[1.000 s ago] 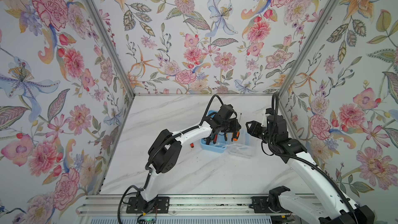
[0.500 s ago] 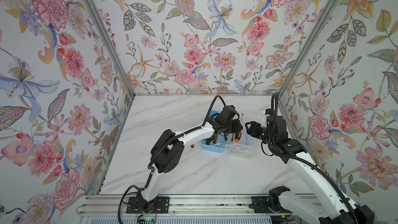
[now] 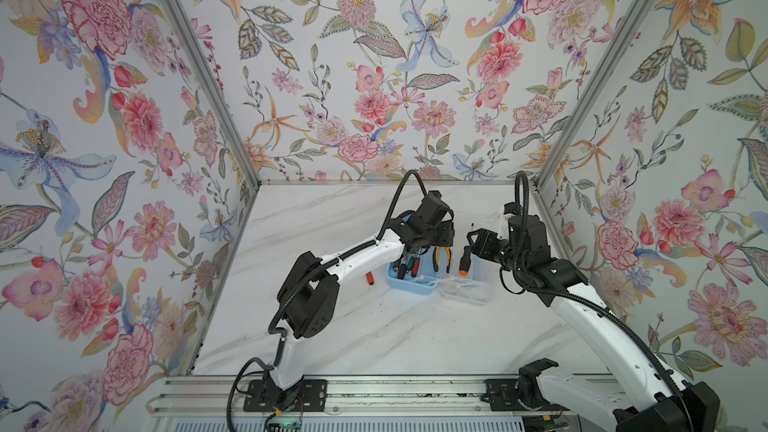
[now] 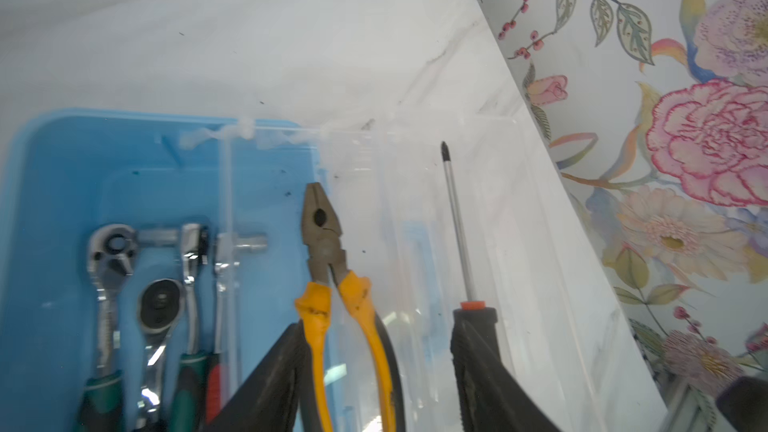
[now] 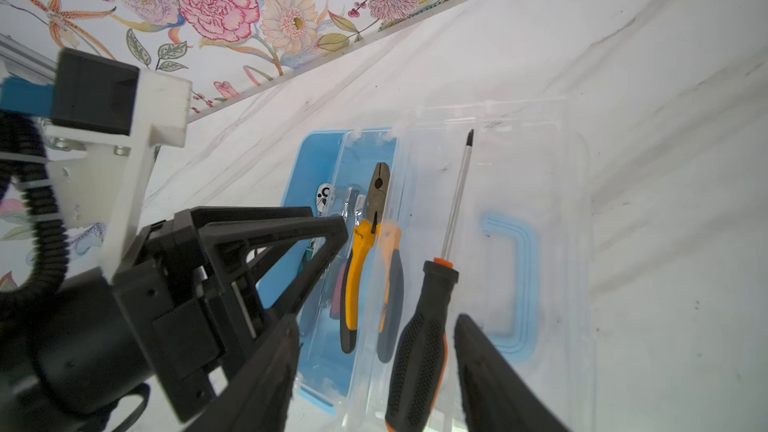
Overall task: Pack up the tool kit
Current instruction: 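Move the left gripper back over the red-handled screwdriver, then grasp the red-handled screwdriver and lift it with the left gripper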
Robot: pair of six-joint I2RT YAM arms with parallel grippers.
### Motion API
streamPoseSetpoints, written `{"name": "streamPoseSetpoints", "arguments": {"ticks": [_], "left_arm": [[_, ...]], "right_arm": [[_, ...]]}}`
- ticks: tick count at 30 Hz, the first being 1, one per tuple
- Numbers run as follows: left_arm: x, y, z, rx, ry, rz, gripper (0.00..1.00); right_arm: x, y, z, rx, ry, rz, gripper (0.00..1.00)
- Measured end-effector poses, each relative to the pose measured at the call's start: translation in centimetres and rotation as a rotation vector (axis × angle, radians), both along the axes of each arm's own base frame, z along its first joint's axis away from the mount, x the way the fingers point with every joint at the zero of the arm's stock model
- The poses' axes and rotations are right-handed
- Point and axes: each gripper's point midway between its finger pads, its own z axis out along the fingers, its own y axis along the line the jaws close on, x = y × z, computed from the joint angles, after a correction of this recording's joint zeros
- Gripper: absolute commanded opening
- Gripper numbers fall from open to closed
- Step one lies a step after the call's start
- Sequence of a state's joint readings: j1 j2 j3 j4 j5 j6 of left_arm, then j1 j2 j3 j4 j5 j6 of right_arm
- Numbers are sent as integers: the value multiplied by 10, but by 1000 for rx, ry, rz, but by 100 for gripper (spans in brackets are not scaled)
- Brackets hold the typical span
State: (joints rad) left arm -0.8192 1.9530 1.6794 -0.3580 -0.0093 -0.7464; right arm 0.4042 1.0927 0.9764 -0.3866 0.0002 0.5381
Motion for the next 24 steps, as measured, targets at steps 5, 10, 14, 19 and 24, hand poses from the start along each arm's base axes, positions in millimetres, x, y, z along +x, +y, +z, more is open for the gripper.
{"name": "streamPoseSetpoints", "arguments": {"ticks": [5,10,14,19,24], "left_arm": [[14,110,20,142,-62,226,59],[0,192,-11,264,-9,370,56],[-27,211,-63,348,98,369,55],[-51,220,-102,383,190,362,54],[-54,210,-112,355,208,349,52]], "right_arm": [[4,50,8,-78,-13,128,59],[13,95,-11,-127,35,242,59],[11,106,-38,-168,99,284,59],[10,108,-45,-178,120,293,59],[10,108,-45,-177,119,293,59]]}}
